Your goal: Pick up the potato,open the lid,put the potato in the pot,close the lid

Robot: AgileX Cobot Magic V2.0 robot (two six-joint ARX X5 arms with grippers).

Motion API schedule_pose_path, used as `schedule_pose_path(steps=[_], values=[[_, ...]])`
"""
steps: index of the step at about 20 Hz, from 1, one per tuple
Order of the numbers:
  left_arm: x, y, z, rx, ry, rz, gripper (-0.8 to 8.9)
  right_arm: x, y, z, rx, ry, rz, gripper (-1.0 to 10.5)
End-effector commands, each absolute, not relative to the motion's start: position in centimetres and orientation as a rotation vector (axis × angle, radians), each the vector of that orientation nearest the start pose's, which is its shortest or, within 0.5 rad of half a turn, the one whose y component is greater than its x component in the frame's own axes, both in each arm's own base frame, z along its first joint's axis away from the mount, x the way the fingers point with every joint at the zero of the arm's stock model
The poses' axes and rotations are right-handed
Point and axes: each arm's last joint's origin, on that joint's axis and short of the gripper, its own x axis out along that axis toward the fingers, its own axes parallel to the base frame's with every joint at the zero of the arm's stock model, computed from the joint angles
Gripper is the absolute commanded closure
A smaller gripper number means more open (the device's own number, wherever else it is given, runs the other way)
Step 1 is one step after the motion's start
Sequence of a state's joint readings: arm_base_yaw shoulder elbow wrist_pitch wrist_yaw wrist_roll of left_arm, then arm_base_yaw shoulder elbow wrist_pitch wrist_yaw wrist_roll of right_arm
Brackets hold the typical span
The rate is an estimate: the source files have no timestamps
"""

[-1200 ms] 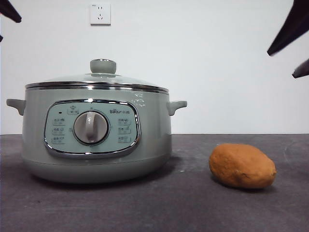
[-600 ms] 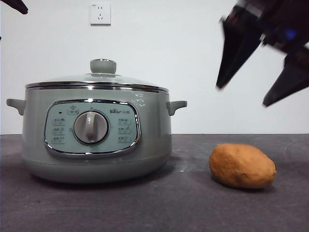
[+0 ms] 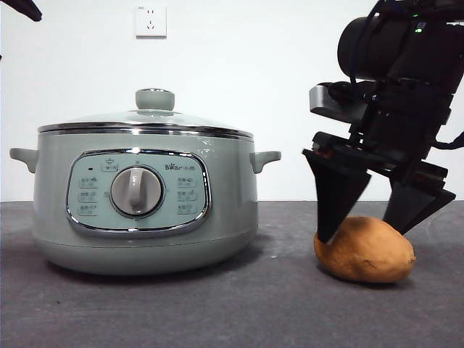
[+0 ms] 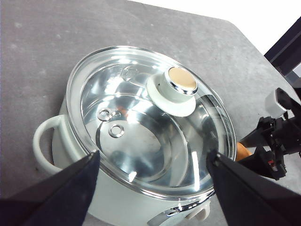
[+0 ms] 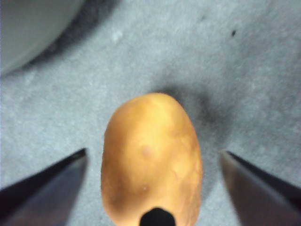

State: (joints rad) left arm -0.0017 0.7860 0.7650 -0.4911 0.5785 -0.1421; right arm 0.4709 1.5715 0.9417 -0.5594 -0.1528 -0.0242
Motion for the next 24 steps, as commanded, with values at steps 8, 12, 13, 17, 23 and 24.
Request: schedule_pose_path(steps=[8,12,13,17,23,24], values=[[16.0,-1.6,30.2,-0.276,0.525,-0.531,4.32,25.5,13.5,18.1,-0.2,1.21,0.553,9.6],[16.3,-1.6,30.9,-0.299,0.457,-0.533,4.31,24.7,13.1,18.8,-0.19,1.24,0.538,9.6],[16.5,-1.8,31.1,-0.307,0.432,-0.542,4.31,24.5,13.0,19.1,-0.19,1.243,0.537,9.6],[17.8,-3.1,31.8,-0.287,0.435,-0.555,4.31,23.9,12.7,20.6,-0.183,1.195,0.542,9.6],[21.5,-7.2,33.3,-0.172,0.475,-0.546,4.32,23.2,12.3,22.1,-0.156,1.144,0.534,9.6],[22.1,-8.1,33.3,-0.144,0.482,-0.541,4.32,23.1,12.3,22.2,-0.156,1.147,0.534,9.6]])
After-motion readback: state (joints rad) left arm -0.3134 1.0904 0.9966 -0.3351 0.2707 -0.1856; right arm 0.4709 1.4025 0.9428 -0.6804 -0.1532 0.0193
